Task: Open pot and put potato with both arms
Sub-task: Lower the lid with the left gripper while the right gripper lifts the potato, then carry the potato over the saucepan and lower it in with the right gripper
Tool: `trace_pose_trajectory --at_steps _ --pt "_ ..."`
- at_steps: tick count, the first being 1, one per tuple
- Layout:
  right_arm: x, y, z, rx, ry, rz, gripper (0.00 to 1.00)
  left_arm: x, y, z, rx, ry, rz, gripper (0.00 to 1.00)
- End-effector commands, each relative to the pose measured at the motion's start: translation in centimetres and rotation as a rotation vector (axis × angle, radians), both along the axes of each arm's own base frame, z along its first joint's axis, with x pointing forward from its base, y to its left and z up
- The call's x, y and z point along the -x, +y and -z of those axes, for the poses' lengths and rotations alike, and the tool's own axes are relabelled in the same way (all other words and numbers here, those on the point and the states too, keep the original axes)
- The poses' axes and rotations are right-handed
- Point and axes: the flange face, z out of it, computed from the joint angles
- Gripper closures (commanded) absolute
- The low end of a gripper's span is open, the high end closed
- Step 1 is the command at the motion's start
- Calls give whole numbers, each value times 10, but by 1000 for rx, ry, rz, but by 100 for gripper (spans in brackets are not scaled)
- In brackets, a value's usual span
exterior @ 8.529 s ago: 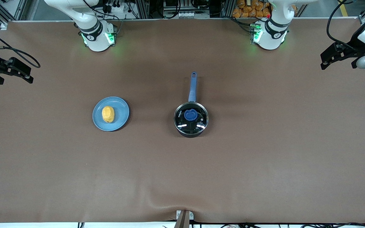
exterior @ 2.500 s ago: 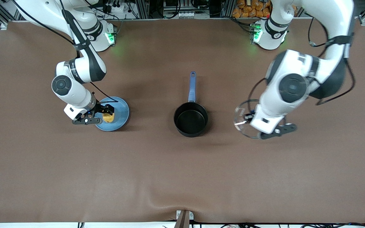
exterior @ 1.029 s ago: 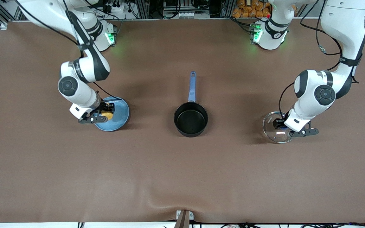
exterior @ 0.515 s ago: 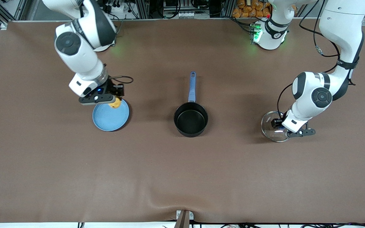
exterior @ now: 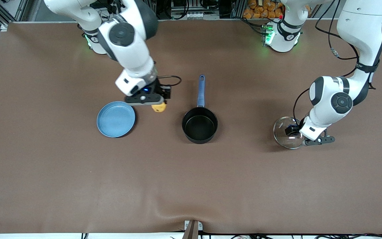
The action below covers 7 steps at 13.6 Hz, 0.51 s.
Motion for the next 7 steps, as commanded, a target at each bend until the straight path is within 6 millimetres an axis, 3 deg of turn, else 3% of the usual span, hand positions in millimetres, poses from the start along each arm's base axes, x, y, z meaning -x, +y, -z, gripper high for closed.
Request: trace_pose_trajectory --at_steps 1,3,7 --pt "-10 53 14 -3 3 27 100 -6 0 -44 -28 -15 15 0" --pt "-12 65 21 7 -9 33 100 -18 1 -71 -44 28 10 0" --pt "-10 108 60 26 -5 41 100 -32 -13 -123 -49 96 14 0"
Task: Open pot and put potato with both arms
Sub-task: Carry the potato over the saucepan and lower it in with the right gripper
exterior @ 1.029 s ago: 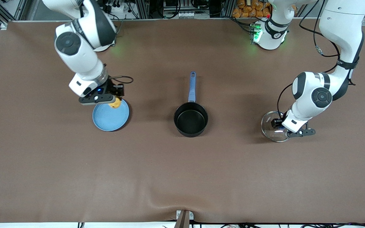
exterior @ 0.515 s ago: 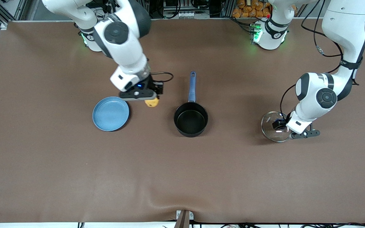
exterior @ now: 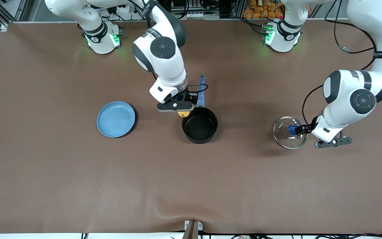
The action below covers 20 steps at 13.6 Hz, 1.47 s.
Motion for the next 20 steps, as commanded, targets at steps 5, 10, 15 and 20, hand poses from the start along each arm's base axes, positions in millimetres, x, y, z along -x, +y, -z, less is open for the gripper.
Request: trace_pose_trajectory --at_steps 5,10,15,20 --pt "-6 63 62 39 -47 36 100 -14 -8 -73 -1 73 -7 0" --pt "-2 73 104 43 -63 20 100 -11 -9 -124 6 34 -18 0" --pt "-6 73 122 39 -75 23 100 -9 -10 -210 38 44 -41 0" --pt "-7 74 157 31 -85 19 100 25 -14 -284 71 -36 -52 0"
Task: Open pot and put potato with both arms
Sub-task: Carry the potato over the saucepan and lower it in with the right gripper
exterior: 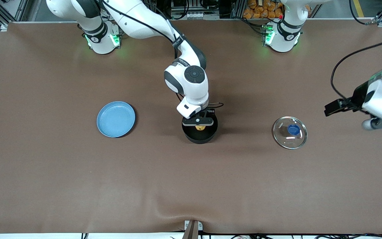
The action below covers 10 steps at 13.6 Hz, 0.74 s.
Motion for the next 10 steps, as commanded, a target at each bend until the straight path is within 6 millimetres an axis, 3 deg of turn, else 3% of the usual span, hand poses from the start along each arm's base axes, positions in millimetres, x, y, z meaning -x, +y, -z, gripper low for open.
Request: trace_pose_trajectory --at_steps 1,4,5,6,7,8,10 --pt "-2 7 13 2 -24 9 100 19 -3 -26 10 -8 -5 0" --pt "-2 6 17 4 -23 8 100 32 -2 -49 8 -43 -6 0" --pt "-2 6 17 3 -22 9 88 35 -3 -51 12 -33 -4 0" --pt "-2 6 17 3 -22 9 63 40 -3 -55 25 -26 -2 0" --pt "-2 6 17 3 -22 9 51 46 -2 -61 35 -28 -6 0" --pt "-2 6 17 3 -22 9 16 47 -1 -64 36 -31 -8 0" --pt "-3 5 16 3 -22 12 0 55 0 -76 34 -48 -8 0"
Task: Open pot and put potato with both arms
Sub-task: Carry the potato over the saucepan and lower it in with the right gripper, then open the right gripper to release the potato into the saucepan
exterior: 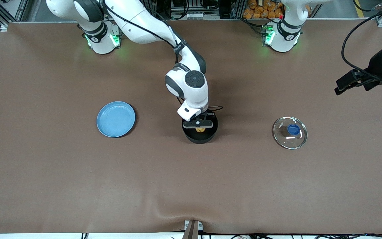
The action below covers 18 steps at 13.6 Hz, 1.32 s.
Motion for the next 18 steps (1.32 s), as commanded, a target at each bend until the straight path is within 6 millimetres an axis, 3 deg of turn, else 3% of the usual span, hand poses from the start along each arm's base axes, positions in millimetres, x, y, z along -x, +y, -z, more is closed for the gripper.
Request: trace_pose_trajectory --at_steps 1,4,6,8,9,12,16,18 --pt "-2 5 -4 2 -18 11 0 15 3 -16 16 -2 -6 0" --pt "-3 5 -9 0 -20 10 0 22 3 -27 26 -18 -3 0" --pt "-7 3 -30 -18 -30 16 0 21 -3 -25 28 -13 17 0" --pt "-9 -3 -59 -4 -7 26 1 21 5 -22 35 -1 19 0" --pt "-14 -10 -84 -11 -4 40 1 23 3 -20 38 19 23 0" --pt "-29 -55 -183 -17 27 85 1 23 0 -14 34 52 49 0" --pt "-32 -121 -278 7 75 53 0 24 -9 -14 23 48 66 0" --pt "-32 -170 -319 22 97 40 0 25 -12 -15 21 42 70 0"
